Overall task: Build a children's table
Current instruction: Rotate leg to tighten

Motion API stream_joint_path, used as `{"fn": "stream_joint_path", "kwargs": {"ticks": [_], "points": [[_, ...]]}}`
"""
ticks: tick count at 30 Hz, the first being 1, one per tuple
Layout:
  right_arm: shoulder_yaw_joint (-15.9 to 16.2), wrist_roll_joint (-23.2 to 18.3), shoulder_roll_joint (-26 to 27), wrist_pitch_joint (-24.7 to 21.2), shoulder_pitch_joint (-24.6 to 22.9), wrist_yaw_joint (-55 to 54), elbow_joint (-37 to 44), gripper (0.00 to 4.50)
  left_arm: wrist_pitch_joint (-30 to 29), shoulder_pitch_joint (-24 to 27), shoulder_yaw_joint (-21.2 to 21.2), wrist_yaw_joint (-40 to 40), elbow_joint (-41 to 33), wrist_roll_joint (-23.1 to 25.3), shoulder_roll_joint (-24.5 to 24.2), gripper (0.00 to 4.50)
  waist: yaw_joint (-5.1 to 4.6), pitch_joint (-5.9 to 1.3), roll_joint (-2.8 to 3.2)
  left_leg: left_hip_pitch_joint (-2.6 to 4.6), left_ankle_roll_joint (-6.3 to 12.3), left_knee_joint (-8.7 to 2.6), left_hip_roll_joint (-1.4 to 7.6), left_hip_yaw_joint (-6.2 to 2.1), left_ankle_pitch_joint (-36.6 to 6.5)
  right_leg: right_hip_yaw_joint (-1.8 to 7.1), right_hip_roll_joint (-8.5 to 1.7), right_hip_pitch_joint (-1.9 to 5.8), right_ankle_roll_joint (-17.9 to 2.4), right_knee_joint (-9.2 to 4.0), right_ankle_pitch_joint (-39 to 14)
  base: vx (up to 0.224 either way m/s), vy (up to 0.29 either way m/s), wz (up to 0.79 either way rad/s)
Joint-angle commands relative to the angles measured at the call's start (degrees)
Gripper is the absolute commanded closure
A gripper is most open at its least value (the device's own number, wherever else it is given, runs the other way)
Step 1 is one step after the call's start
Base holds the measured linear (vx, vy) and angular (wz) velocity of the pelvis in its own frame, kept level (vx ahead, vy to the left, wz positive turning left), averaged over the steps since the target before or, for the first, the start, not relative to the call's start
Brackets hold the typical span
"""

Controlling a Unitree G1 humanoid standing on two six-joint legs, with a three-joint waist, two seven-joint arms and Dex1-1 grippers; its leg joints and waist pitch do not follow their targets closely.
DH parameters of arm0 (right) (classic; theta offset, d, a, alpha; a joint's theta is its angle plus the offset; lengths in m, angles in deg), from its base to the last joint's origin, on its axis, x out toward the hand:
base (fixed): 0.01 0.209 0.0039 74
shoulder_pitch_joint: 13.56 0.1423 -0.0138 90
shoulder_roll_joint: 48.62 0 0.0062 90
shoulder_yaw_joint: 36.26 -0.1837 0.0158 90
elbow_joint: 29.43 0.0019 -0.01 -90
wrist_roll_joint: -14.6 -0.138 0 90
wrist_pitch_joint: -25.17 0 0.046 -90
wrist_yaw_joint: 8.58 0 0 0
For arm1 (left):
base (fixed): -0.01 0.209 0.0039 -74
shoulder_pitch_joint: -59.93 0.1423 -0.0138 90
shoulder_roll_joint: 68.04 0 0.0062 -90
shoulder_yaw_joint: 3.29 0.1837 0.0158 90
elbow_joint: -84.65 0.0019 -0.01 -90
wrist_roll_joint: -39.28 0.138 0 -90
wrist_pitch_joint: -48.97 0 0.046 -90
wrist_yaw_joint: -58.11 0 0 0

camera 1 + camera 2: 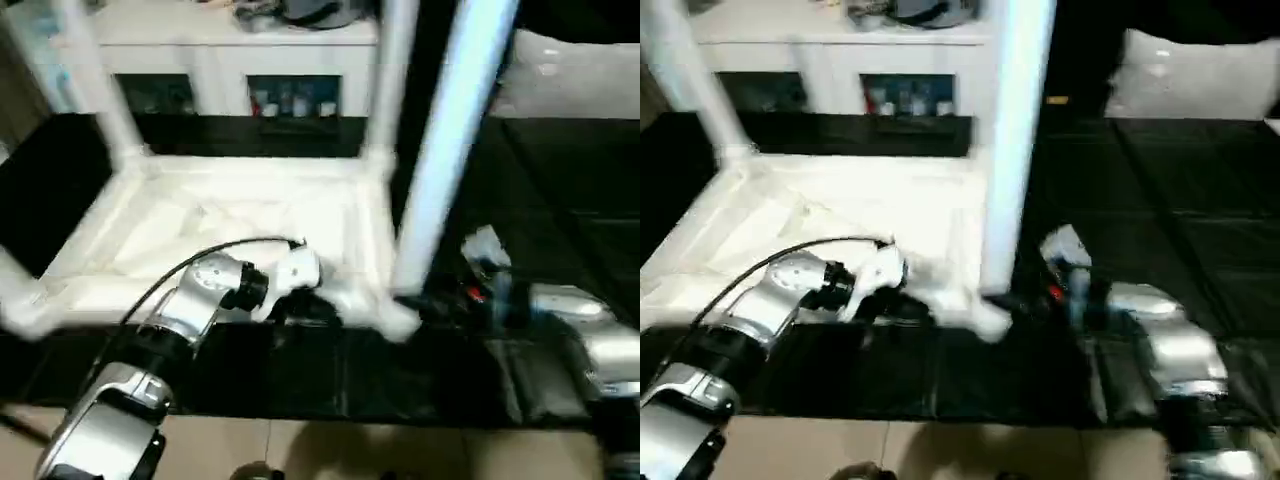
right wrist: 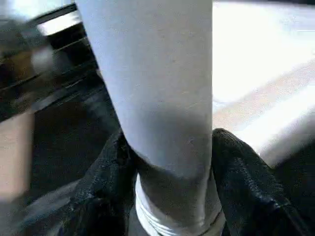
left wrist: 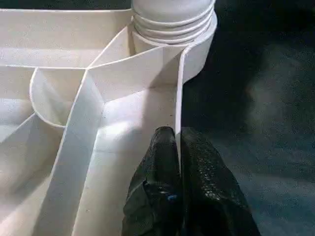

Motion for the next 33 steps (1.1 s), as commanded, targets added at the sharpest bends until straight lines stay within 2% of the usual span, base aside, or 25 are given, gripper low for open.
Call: {"fn": "stream_joint_path", "kwargs": {"ticks": [1,2,3,4,5,7,8,9,10,12,16,18,21,22,24,27,28,29,31,32,33], "points": [[0.6,1.4,5.2,-3.3,2.2,-10.5,-0.7,2.55,-4.7,-2.1,-1.6,5.7,-5.3,-2.0,4.9,4.5,-0.35,-4.21,-0.82,0.69,1.09,-4.44,1.92,-1.27,-16.5,1.43,-3.37,3.38,-4.9,-5.44,-31.6,0.0,0.0,0.0],[-0.8,2.9,8.8,-3.6,3.5,-17.6,-2.2,2.56,-7.2,-2.9,-2.2,9.5,-5.5,-1.9,7.5,4.5,-1.24,-4.18,-0.83,0.82,0.9,-4.35,1.86,-1.27,-17.1,1.42,-3.22,2.91,-6.0,-5.38,-30.5,0.0,0.0,0.0],[-1.2,3.2,9.9,-3.8,4.0,-19.8,-2.6,2.56,-7.8,-3.4,-2.4,10.8,-5.2,-1.9,8.5,4.5,-1.55,-4.17,-0.55,0.87,0.71,-4.26,1.74,-1.36,-17.6,1.24,-3.29,2.98,-6.1,-5.4,-30.8,0.0,0.0,0.0],[-1.5,4.1,11.0,-3.6,4.6,-22.5,-3.5,2.56,-8.2,-3.9,-2.7,12.7,-4.6,-1.8,9.6,4.5,-2.19,-4.19,-0.75,1.0,0.94,-4.12,1.49,-1.32,-18.5,1.04,-3.15,2.92,-5.7,-5.82,-31.6,0.0,0.0,0.0],[-2.4,5.1,13.1,-3.1,5.9,-27.7,-5.3,2.56,-8.2,-5.1,-3.6,17.5,-3.0,-1.3,11.9,4.5,-2.47,-4.28,-0.79,0.88,1.52,-3.98,1.32,-1.23,-18.0,1.09,-3.09,3.02,-5.5,-5.86,-31.1,0.0,0.0,0.0],[-3.2,5.3,14.2,-3.0,6.6,-30.4,-6.3,2.56,-8.3,-5.6,-4.2,20.3,-2.2,-1.2,13.1,4.5,-2.71,-4.39,-0.68,0.73,2.24,-3.87,1.18,-1.06,-16.8,1.21,-2.92,2.92,-5.7,-5.97,-29.7,0.0,0.0,0.0],[-3.7,6.1,15.6,-0.6,7.7,-34.0,-8.7,2.56,-6.6,-6.8,-5.2,25.8,-0.5,-0.5,15.6,4.5,-2.68,-4.55,-0.76,0.66,2.69,-3.79,1.1,-1.01,-15.9,1.24,-2.95,3.05,-5.8,-5.86,-28.6,0.0,0.0,0.0],[-3.9,6.4,16.0,0.3,7.9,-34.5,-9.1,2.0,-6.4,-7.0,-5.4,27.2,-0.3,-0.2,16.2,4.5,-2.67,-4.66,-0.74,0.62,3.09,-3.77,1.23,-0.94,-15.1,1.35,-2.98,3.05,-6.2,-5.7,-27.1,0.0,0.0,0.0],[-4.1,6.4,16.3,1.0,7.8,-34.8,-9.2,1.86,-6.5,-7.0,-5.5,27.4,-0.5,-0.2,16.6,4.5,-2.56,-4.79,-0.8,0.6,3.42,-3.74,1.25,-0.93,-14.4,1.42,-2.96,3.15,-6.5,-5.61,-25.9,0.0,0.0,0.0],[-5.6,5.8,17.6,2.5,7.6,-36.3,-8.8,1.86,-6.8,-6.9,-5.4,27.5,-1.5,0.0,16.9,4.5,-2.17,-5.07,-0.88,0.02,5.02,-3.77,1.42,-0.87,-10.7,1.85,-3.04,3.58,-8.1,-4.58,-19.9,0.0,0.0,0.0],[-7.0,5.7,18.1,3.4,6.7,-36.8,-6.9,1.43,-7.1,-6.4,-4.7,27.1,-3.0,0.8,15.8,4.5,-1.47,-5.46,-0.74,0.03,7.14,-3.51,1.54,-0.68,-6.2,2.11,-3.01,3.76,-11.1,-3.55,-12.4,0.0,0.0,0.0],[-7.0,5.3,17.7,3.5,6.3,-36.1,-6.4,1.3,-7.0,-6.3,-4.6,26.8,-3.0,0.7,15.5,4.5,-1.18,-5.44,-0.72,0.02,7.88,-3.5,1.61,-0.62,-5.5,2.15,-3.01,3.81,-11.4,-3.42,-11.3,0.0,0.0,0.0],[-6.1,3.5,13.7,3.8,4.1,-29.6,-3.8,0.98,-5.2,-5.2,-3.8,23.7,-2.9,0.5,13.4,4.5,-0.85,-5.34,-0.64,0.09,8.15,-3.52,1.69,-0.61,-5.9,2.12,-2.99,3.87,-11.6,-3.43,-11.7,0.0,0.0,0.0],[-6.1,3.0,12.6,3.7,3.6,-27.6,-3.1,0.94,-4.3,-5.0,-3.6,22.6,-2.7,0.5,12.7,4.5,-0.65,-5.2,-0.66,0.21,8.18,-3.63,1.7,-0.62,-7.2,2.07,-2.89,3.9,-10.9,-3.74,-13.2,0.0,0.0,0.0],[-6.0,2.2,9.4,3.7,2.6,-22.4,-1.7,0.71,-2.6,-4.4,-3.2,20.7,-2.0,0.5,11.1,4.5,-0.6,-4.97,-0.73,0.07,7.63,-3.74,1.65,-0.58,-8.9,2.03,-3.04,3.99,-10.3,-4.05,-16.1,0.0,0.0,0.0],[-5.7,1.9,6.7,3.8,2.1,-18.6,-1.3,0.5,-0.8,-4.0,-2.8,18.0,-1.6,0.2,9.9,4.5,-0.49,-4.77,-0.8,0.29,6.4,-3.86,1.72,-0.61,-10.5,1.98,-2.98,3.82,-9.0,-4.47,-19.7,0.0,0.0,0.0],[-5.2,2.0,4.6,4.0,1.7,-16.1,-1.1,0.4,0.7,-3.6,-2.3,15.8,-1.7,0.1,8.8,4.5,-0.43,-4.81,-0.22,0.34,6.01,-3.9,1.71,-0.81,-11.0,1.91,-3.07,3.88,-8.8,-4.44,-20.5,0.0,0.0,0.0],[-4.4,2.2,2.3,4.5,1.3,-13.0,-0.9,0.17,1.4,-3.0,-1.9,13.5,-2.0,-0.1,7.7,4.5,-0.58,-4.73,-0.51,0.48,5.85,-3.87,1.78,-0.64,-11.5,1.98,-2.93,3.59,-8.5,-4.67,-20.9,0.0,0.0,0.0],[-3.1,0.8,-2.7,5.2,0.4,-5.1,-0.1,0.12,4.2,-2.1,-1.0,8.4,-2.1,-0.5,5.4,4.5,-0.39,-4.65,-0.7,0.46,5.98,-3.94,1.87,-0.65,-12.0,2.02,-2.93,3.81,-8.4,-4.76,-21.4,0.0,0.0,0.0],[-2.7,-0.6,-5.1,5.1,0.2,0.0,0.2,0.12,5.4,-1.9,-0.3,5.9,-1.6,-0.4,3.9,4.5,0.0,-4.72,-0.51,0.65,6.35,-3.89,2.04,-0.64,-12.4,2.12,-3.07,3.7,-8.6,-4.67,-21.4,0.0,0.0,0.0],[-2.7,-0.6,-5.2,5.1,0.2,0.1,0.2,0.12,5.4,-1.9,-0.3,5.8,-1.6,-0.4,3.8,4.5,0.03,-4.66,-0.52,0.62,6.49,-3.88,2.08,-0.6,-12.6,2.12,-3.0,3.61,-8.8,-4.65,-21.4,0.0,0.0,0.0]]}}
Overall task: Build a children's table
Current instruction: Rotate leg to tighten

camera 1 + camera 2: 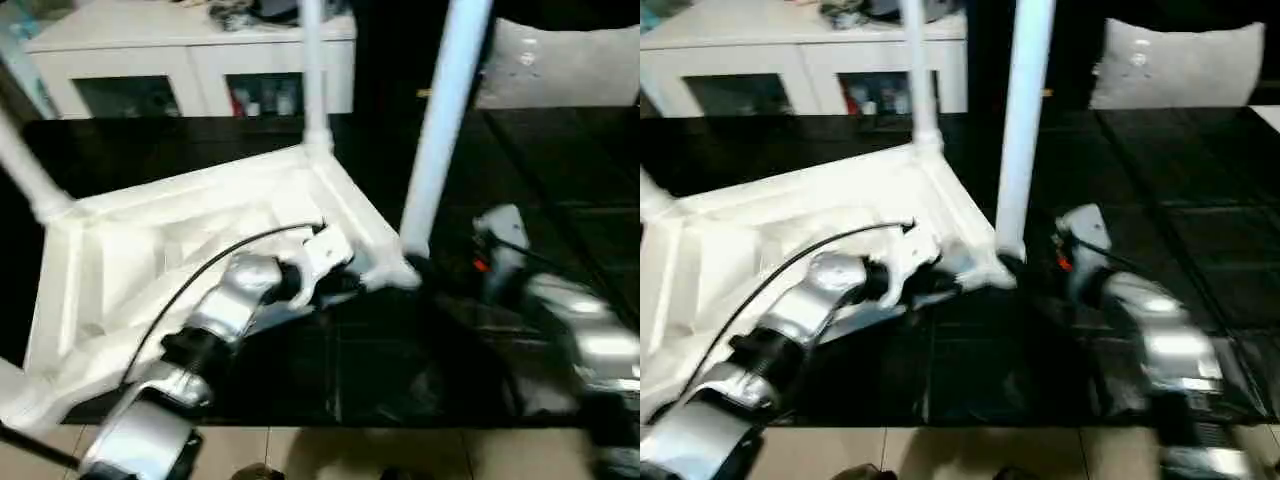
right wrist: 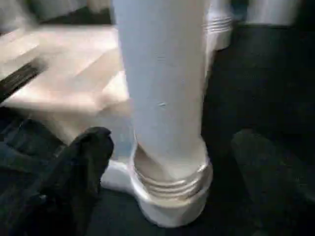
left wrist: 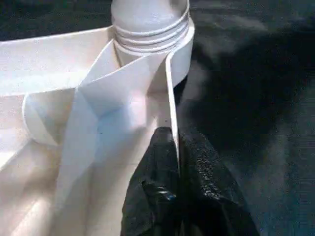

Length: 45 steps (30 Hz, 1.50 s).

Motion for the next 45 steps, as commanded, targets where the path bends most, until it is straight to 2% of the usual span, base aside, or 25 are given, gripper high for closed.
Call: {"fn": "stream_joint_path", "kwargs": {"ticks": [1,4,7,8,10,11,15,17,26,34,35,38,39,41,42,43,44,45], "points": [[0.8,-1.9,-1.0,0.4,0.0,5.5,1.9,0.12,4.1,-1.5,0.5,-3.8,-3.3,-1.4,-1.0,4.5,0.29,-4.63,-0.91,0.7,6.26,-3.51,2.2,-0.56,-12.6,2.11,-3.05,3.81,-9.0,-4.52,-21.6,0.0,0.0,0.0],[2.8,-3.1,-5.4,2.8,-0.5,16.0,2.3,0.12,8.1,-1.2,2.4,-12.6,-2.8,-2.1,-4.3,4.5,0.8,-4.58,-1.07,0.8,6.18,-3.5,2.39,-0.58,-13.4,2.02,-3.16,3.73,-8.9,-4.61,-22.9,0.0,0.0,0.0],[3.3,-3.2,-6.0,3.0,-0.4,17.8,2.2,0.12,8.8,-1.2,2.6,-14.3,-2.7,-2.4,-4.7,4.5,1.55,-4.68,-0.88,1.1,5.76,-3.51,2.77,-0.55,-12.9,2.33,-3.21,3.27,-10.1,-4.24,-20.8,0.0,0.0,0.0],[4.1,-3.4,-6.6,3.0,-0.1,19.7,1.8,0.29,9.4,-1.4,2.9,-16.7,-2.7,-2.8,-5.4,4.5,1.79,-4.71,-1.02,1.13,5.56,-3.55,2.81,-0.56,-13.0,2.36,-3.29,3.35,-10.7,-4.05,-20.4,0.0,0.0,0.0],[4.7,-3.8,-7.1,3.2,0.2,21.2,1.5,0.29,9.9,-1.6,3.1,-18.3,-2.6,-3.1,-5.8,4.5,2.08,-4.65,-1.11,1.02,5.45,-3.59,2.79,-0.53,-13.2,2.4,-3.41,3.42,-10.6,-4.05,-21.0,0.0,0.0,0.0],[6.2,-3.9,-7.6,3.5,0.9,24.0,0.6,0.43,11.6,-1.9,4.0,-22.2,-2.4,-3.6,-6.9,4.5,2.25,-4.67,-1.31,1.01,5.37,-3.62,2.82,-0.52,-13.0,2.45,-3.44,3.47,-10.5,-4.04,-21.2,0.0,0.0,0.0],[7.6,-3.6,-7.5,3.7,1.6,25.9,-0.2,0.89,12.6,-2.2,4.7,-24.2,-2.0,-3.6,-7.3,4.5,2.65,-4.69,-1.24,1.09,5.16,-3.6,2.85,-0.51,-12.9,2.55,-3.52,3.31,-10.6,-3.94,-21.4,0.0,0.0,0.0],[8.1,-3.4,-7.2,3.8,1.7,26.4,-0.4,0.89,13.0,-2.3,4.8,-24.6,-1.8,-3.5,-7.4,4.5,2.76,-4.65,-1.3,1.03,4.81,-3.64,2.86,-0.55,-13.0,2.51,-3.57,3.39,-10.4,-3.95,-21.9,0.0,0.0,0.0],[10.0,-4.4,-6.4,2.7,2.0,28.8,-0.4,1.78,14.2,-2.7,4.6,-25.1,-0.7,-3.2,-7.5,4.5,2.71,-4.68,-1.36,0.94,4.7,-3.63,2.76,-0.57,-12.5,2.49,-3.55,3.46,-9.8,-4.03,-22.7,0.0,0.0,0.0],[9.8,-5.5,-5.8,1.1,1.6,28.8,-0.2,2.38,14.2,-2.8,4.2,-25.1,0.0,-3.2,-7.6,4.5,2.73,-4.66,-1.23,0.96,4.47,-3.68,2.8,-0.59,-13.0,2.47,-3.5,3.4,-9.9,-4.05,-22.6,0.0,0.0,0.0],[9.3,-6.7,-5.1,-1.0,0.9,27.3,1.0,2.45,13.3,-2.5,3.8,-24.2,0.0,-3.3,-7.4,4.5,2.72,-4.64,-1.14,0.98,4.34,-3.73,2.81,-0.62,-13.1,2.47,-3.49,3.41,-9.8,-4.09,-22.8,0.0,0.0,0.0],[8.8,-7.5,-3.8,-3.5,0.1,23.9,2.8,2.48,11.3,-2.1,3.0,-21.7,-0.4,-3.3,-6.7,4.5,2.61,-4.53,-1.2,1.01,4.1,-3.8,2.75,-0.64,-13.8,2.4,-3.45,3.41,-9.4,-4.23,-24.0,0.0,0.0,0.0],[8.8,-7.5,-3.8,-3.5,0.1,23.9,2.8,2.48,11.3,-2.1,3.0,-21.7,-0.4,-3.3,-6.7,4.5,2.59,-4.38,-1.02,1.15,3.84,-3.84,2.72,-0.58,-14.4,2.4,-3.44,3.27,-9.0,-4.55,-25.3,0.0,0.0,0.0],[8.4,-7.4,-2.6,-5.2,-0.2,20.7,3.8,2.49,9.7,-1.9,2.5,-19.9,-0.9,-3.4,-6.1,4.5,2.44,-4.28,-1.11,1.3,3.17,-3.92,2.6,-0.66,-15.4,2.26,-3.46,3.2,-7.7,-4.84,-28.2,0.0,0.0,0.0],[6.9,-2.3,3.7,-6.3,0.8,5.3,2.3,2.49,3.2,-1.2,0.6,-12.9,-3.1,-3.9,-3.1,4.5,2.18,-4.13,-0.91,1.48,2.69,-3.87,2.46,-0.71,-16.4,2.11,-3.45,3.05,-7.3,-5.09,-30.1,0.0,0.0,0.0],[6.9,-2.3,3.7,-6.3,0.8,5.3,2.3,2.49,3.2,-1.2,0.6,-12.9,-3.1,-3.9,-3.1,4.5,1.73,-3.95,-0.95,1.22,1.72,-4.07,2.59,-0.81,-16.5,2.16,-3.42,3.1,-7.2,-4.77,-30.1,0.0,0.0,0.0],[6.5,-0.6,5.6,-6.1,1.3,0.9,1.4,2.5,1.3,-1.1,0.2,-11.0,-3.7,-4.0,-2.2,4.5,1.09,-3.81,-0.91,1.72,0.39,-3.88,2.07,-0.96,-18.7,1.47,-3.41,2.72,-6.2,-5.51,-34.0,0.0,0.0,0.0],[5.8,0.8,8.1,-5.8,2.1,-4.0,0.2,2.5,-0.2,-1.2,-0.3,-7.8,-3.9,-3.7,-0.7,4.5,0.62,-3.69,-1.23,1.53,0.0,-3.81,1.73,-1.16,-19.4,0.95,-3.43,3.13,-4.9,-5.87,-35.9,0.0,0.0,0.0]]}}
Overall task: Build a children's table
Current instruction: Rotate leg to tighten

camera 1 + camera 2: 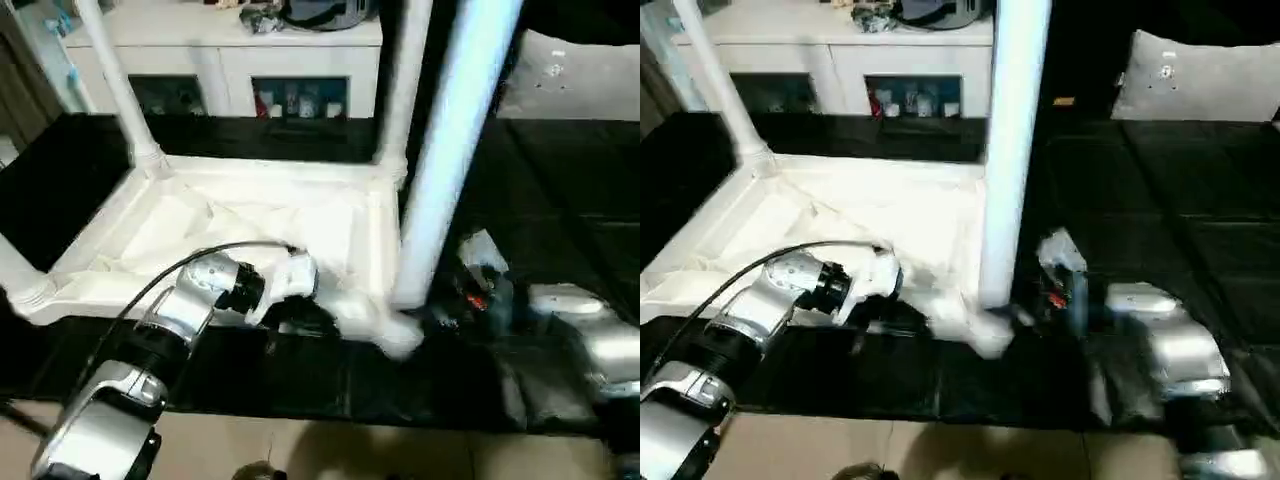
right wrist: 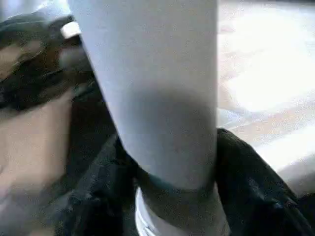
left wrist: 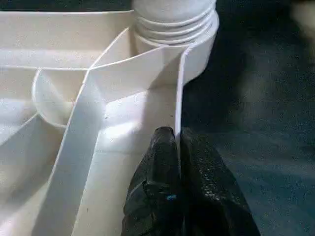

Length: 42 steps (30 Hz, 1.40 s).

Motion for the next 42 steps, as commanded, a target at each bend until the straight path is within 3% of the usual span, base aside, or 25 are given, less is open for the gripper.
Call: {"fn": "stream_joint_path", "kwargs": {"ticks": [1,2,3,5,6,8,10,11,12,13,14,17,20,24,25,29,34,38,40,42], "points": [[1.0,1.9,2.5,-1.4,1.7,-8.0,-1.8,2.5,-2.0,-1.2,-0.3,3.6,-4.1,-2.5,4.8,4.5,-0.88,-3.59,-0.84,0.81,-0.2,-4.29,1.49,-1.5,-20.5,0.47,-3.36,2.9,-3.0,-6.31,-38.0,0.0,0.0,0.0],[0.0,3.3,5.5,-1.0,3.0,-14.1,-3.8,2.51,-3.4,-1.7,-0.8,7.6,-3.8,-2.0,7.1,4.5,-1.85,-3.59,-0.64,1.23,0.04,-4.12,1.44,-1.59,-22.7,0.03,-3.29,2.56,-2.0,-6.94,-39.1,0.0,0.0,0.0],[-1.4,4.2,8.2,-0.7,4.5,-20.1,-6.1,2.52,-4.5,-2.3,-1.3,11.5,-3.0,-1.8,9.7,4.5,-2.85,-3.71,-0.28,1.68,0.19,-4.1,1.72,-1.77,-24.2,-0.35,-3.36,2.54,-2.8,-7.13,-37.4,0.0,0.0,0.0],[-2.3,4.6,9.7,-0.6,5.3,-23.5,-7.4,2.52,-5.1,-2.8,-1.6,13.7,-2.5,-1.7,11.2,4.5,-4.34,-3.83,0.01,0.85,0.26,-4.72,2.32,-2.39,-26.1,-1.0,-3.25,3.69,-2.9,-6.89,-33.5,0.0,0.0,0.0],[-2.3,4.6,9.7,-0.6,5.3,-23.5,-7.4,2.52,-5.1,-2.8,-1.6,13.7,-2.5,-1.7,11.2,4.5,-4.65,-3.8,-0.12,1.01,0.56,-4.81,2.27,-2.25,-26.6,-0.98,-3.13,3.54,-2.9,-7.1,-32.8,0.0,0.0,0.0],[-4.2,5.9,13.2,0.5,8.5,-33.0,-11.7,2.52,-4.9,-4.9,-2.7,23.6,0.7,-0.4,16.7,4.5,-5.53,-3.76,-0.18,1.37,1.54,-4.28,1.54,-1.67,-25.2,-0.8,-3.23,3.0,-4.2,-7.53,-32.3,0.0,0.0,0.0],[-4.2,6.3,13.6,1.1,8.7,-33.5,-11.9,2.52,-5.0,-5.1,-2.8,25.4,0.7,0.2,17.4,4.5,-5.69,-3.97,-0.59,1.08,2.26,-4.03,1.21,-1.52,-22.8,-0.81,-3.39,3.46,-4.2,-7.5,-32.1,0.0,0.0,0.0],[-4.1,6.3,13.9,2.2,8.7,-32.8,-11.9,2.52,-5.0,-5.2,-2.7,26.7,0.7,0.7,17.9,4.5,-5.62,-4.02,-0.59,0.82,2.74,-4.1,1.24,-1.48,-21.8,-0.64,-3.43,3.62,-4.3,-7.39,-31.5,0.0,0.0,0.0],[-4.5,6.6,14.8,3.1,8.3,-32.9,-11.2,1.96,-5.6,-5.2,-2.7,28.3,0.2,1.6,18.2,4.5,-5.44,-4.18,-0.66,0.64,3.58,-4.13,1.35,-1.35,-19.9,-0.26,-3.54,3.62,-4.8,-7.12,-30.1,0.0,0.0,0.0],[-4.5,6.6,14.8,3.2,8.3,-33.0,-11.1,1.82,-5.6,-5.2,-2.7,28.4,0.2,1.7,18.2,4.5,-5.24,-4.43,-0.71,0.41,4.27,-4.16,1.42,-1.23,-17.8,0.1,-3.59,3.76,-5.6,-6.72,-27.7,0.0,0.0,0.0],[-5.4,7.0,15.6,3.8,8.0,-34.3,-10.7,1.82,-6.0,-5.1,-2.4,29.0,-0.1,2.5,17.9,4.5,-5.06,-4.65,-0.79,0.13,5.02,-4.24,1.52,-1.17,-15.6,0.41,-3.52,3.97,-6.8,-6.17,-24.5,0.0,0.0,0.0],[-5.5,6.7,14.6,5.2,6.8,-33.5,-9.4,1.62,-5.0,-5.0,-2.4,28.5,0.2,2.9,16.5,4.5,-4.41,-5.03,-0.75,0.15,6.45,-4.05,1.74,-0.95,-11.7,0.95,-3.41,3.91,-9.3,-5.19,-19.3,0.0,0.0,0.0],[-6.0,5.4,12.7,6.9,5.3,-30.9,-8.0,1.31,-2.7,-4.6,-2.0,26.5,0.6,3.0,14.8,4.5,-3.26,-5.17,-0.66,-0.2,8.0,-3.74,1.78,-0.73,-8.4,1.26,-3.38,3.86,-10.3,-4.61,-15.4,0.0,0.0,0.0],[-6.6,3.1,8.4,7.7,3.2,-22.9,-5.8,0.95,0.2,-3.2,-1.5,22.3,0.3,2.8,12.3,4.5,-2.23,-5.03,-0.58,-0.31,8.62,-3.63,1.77,-0.55,-8.6,1.32,-3.3,3.93,-9.7,-4.56,-16.6,0.0,0.0,0.0],[-6.1,2.8,6.9,7.8,2.6,-19.8,-5.2,0.9,0.9,-2.9,-1.4,21.3,0.3,2.7,11.7,4.5,-1.98,-4.98,-0.28,-0.24,8.34,-3.69,1.82,-0.59,-9.3,1.18,-3.26,3.88,-9.3,-4.7,-18.2,0.0,0.0,0.0],[-5.7,1.1,0.0,10.2,0.4,-7.7,-4.2,0.46,3.6,-1.9,-0.7,14.4,0.5,1.5,8.8,4.5,-1.52,-4.73,-0.37,0.15,6.97,-3.9,2.13,-0.57,-12.2,1.12,-3.11,3.6,-8.4,-5.18,-22.0,0.0,0.0,0.0],[-4.2,0.3,-5.1,13.2,-0.1,0.4,-4.5,0.46,7.6,-1.7,0.7,8.7,1.8,1.4,6.1,4.5,-0.84,-4.59,-0.22,0.59,6.11,-3.98,2.37,-0.55,-14.2,1.17,-3.19,3.08,-7.6,-5.46,-24.9,0.0,0.0,0.0],[-2.6,-0.7,-8.5,14.3,-0.3,9.2,-4.3,0.46,10.8,-1.2,1.9,2.1,1.9,1.2,3.4,4.5,-0.43,-4.58,-0.33,0.5,6.15,-4.03,2.49,-0.58,-14.8,1.11,-3.26,3.11,-7.8,-5.34,-25.2,0.0,0.0,0.0],[-1.4,-1.2,-9.9,13.9,-0.2,13.1,-4.2,0.46,12.1,-0.9,2.8,-1.2,1.7,1.2,1.9,4.5,-0.09,-4.57,-0.48,0.48,6.48,-4.0,2.49,-0.53,-14.8,1.14,-3.3,3.13,-7.8,-5.29,-25.6,0.0,0.0,0.0],[0.7,-2.5,-11.4,11.6,0.0,18.1,-3.9,0.82,13.5,-0.7,3.8,-5.3,1.3,0.6,0.3,4.5,0.24,-4.63,-0.37,0.4,6.43,-4.07,2.72,-0.62,-14.2,1.3,-3.38,3.11,-7.9,-5.05,-24.8,0.0,0.0,0.0]]}}
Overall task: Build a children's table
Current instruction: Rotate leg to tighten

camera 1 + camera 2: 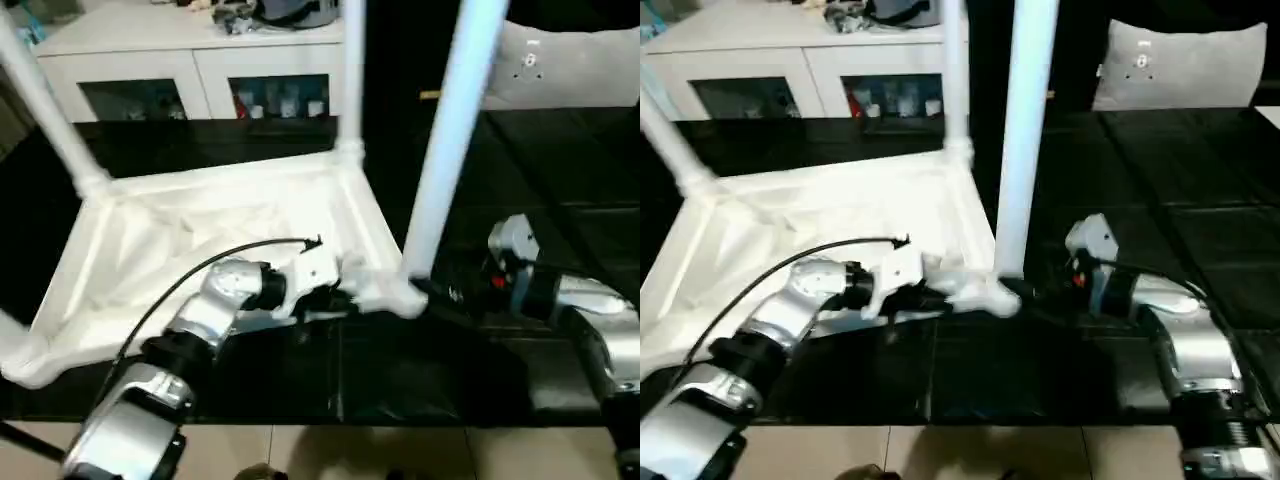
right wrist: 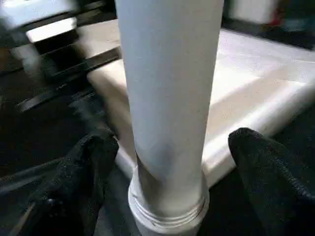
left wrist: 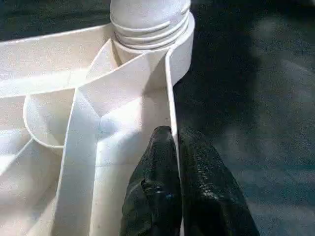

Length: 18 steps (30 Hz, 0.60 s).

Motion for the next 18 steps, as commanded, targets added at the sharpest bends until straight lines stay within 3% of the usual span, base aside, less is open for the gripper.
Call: {"fn": "stream_joint_path", "kwargs": {"ticks": [1,3,4,7,18], "points": [[2.2,-1.5,-0.9,-2.1,0.3,4.5,1.4,0.82,2.7,-0.5,2.0,-4.9,-2.3,-0.3,-1.2,4.5,0.15,-4.55,-1.39,0.98,6.43,-3.92,2.26,-0.54,-13.9,2.29,-3.33,3.13,-8.2,-4.03,-24.9,0.0,0.0,0.0],[3.2,-1.6,-1.3,-2.8,0.4,6.1,1.5,1.01,3.2,-0.4,2.4,-6.3,-2.5,-0.4,-1.7,4.5,0.51,-4.57,-1.34,1.14,6.21,-3.95,2.4,-0.47,-13.8,2.44,-3.37,2.96,-8.9,-3.93,-24.1,0.0,0.0,0.0],[3.8,-1.4,-1.5,-3.1,0.5,6.8,1.4,1.26,3.8,-0.4,2.7,-7.0,-2.6,-0.3,-1.9,4.5,0.57,-4.6,-1.79,1.14,5.99,-3.97,2.47,-0.42,-13.7,2.49,-3.4,2.96,-9.1,-3.9,-23.7,0.0,0.0,0.0],[5.2,-1.0,-1.3,-3.0,0.9,8.3,1.2,1.32,4.5,-0.4,2.8,-8.3,-2.6,-0.1,-2.3,4.5,0.88,-4.64,-1.58,1.04,5.64,-4.0,2.51,-0.48,-13.2,2.55,-3.55,3.06,-9.2,-3.67,-23.6,0.0,0.0,0.0],[7.4,-2.5,-1.3,-6.0,1.5,11.2,2.2,2.38,5.0,-1.1,2.4,-10.5,-1.3,-1.3,-2.8,4.5,1.4,-4.53,-1.59,1.19,4.93,-4.03,2.45,-0.47,-13.4,2.51,-3.56,2.93,-8.1,-3.95,-25.8,0.0,0.0,0.0]]}}
